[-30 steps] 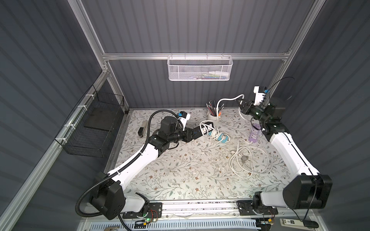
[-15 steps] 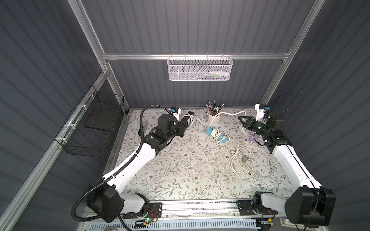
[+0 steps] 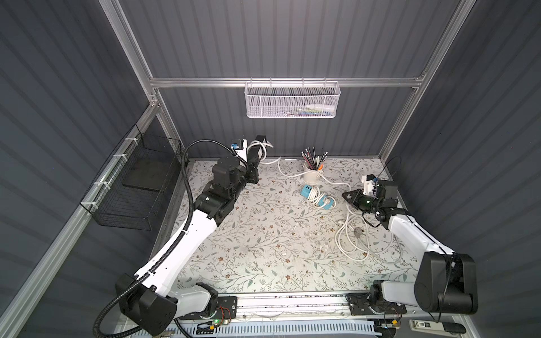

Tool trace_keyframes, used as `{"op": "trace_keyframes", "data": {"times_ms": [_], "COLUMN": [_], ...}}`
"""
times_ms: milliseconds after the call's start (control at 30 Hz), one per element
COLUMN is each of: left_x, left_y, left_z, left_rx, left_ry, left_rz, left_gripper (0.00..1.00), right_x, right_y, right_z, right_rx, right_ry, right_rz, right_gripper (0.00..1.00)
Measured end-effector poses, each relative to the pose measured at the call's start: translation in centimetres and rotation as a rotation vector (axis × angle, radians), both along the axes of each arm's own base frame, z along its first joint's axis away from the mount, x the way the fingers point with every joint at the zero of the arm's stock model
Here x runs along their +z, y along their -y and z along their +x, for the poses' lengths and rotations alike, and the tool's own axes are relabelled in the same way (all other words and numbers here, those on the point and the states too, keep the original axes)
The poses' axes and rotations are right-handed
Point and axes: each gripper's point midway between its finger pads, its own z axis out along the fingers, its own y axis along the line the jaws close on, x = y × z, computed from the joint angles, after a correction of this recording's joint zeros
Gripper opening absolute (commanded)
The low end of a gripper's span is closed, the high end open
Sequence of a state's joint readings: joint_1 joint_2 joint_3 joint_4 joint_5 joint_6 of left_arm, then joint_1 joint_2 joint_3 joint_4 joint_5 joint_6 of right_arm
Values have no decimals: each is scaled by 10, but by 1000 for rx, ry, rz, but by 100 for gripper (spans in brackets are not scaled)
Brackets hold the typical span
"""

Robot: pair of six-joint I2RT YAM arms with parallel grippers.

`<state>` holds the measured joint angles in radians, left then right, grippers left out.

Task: Unwrap the cord wrapped around the power strip
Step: Unwrap the power cord from the power strip.

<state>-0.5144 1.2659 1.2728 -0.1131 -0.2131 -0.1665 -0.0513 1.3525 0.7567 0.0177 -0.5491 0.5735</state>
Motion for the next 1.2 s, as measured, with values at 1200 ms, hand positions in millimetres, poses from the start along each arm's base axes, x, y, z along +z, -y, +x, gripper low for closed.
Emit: {"op": "trace_keyframes", "data": {"times_ms": [1200], "left_x": [40], "left_y": [-57], "left_z": [1], "left_rx": [148], "left_ry": [155], "left_rz": [44], "left_gripper": [0], "right_x": [-102], "right_y": [-11], "right_z": [1], "right_rx": [-110], "right_ry": [-227], "right_rz": [35], "right_gripper": [0]}}
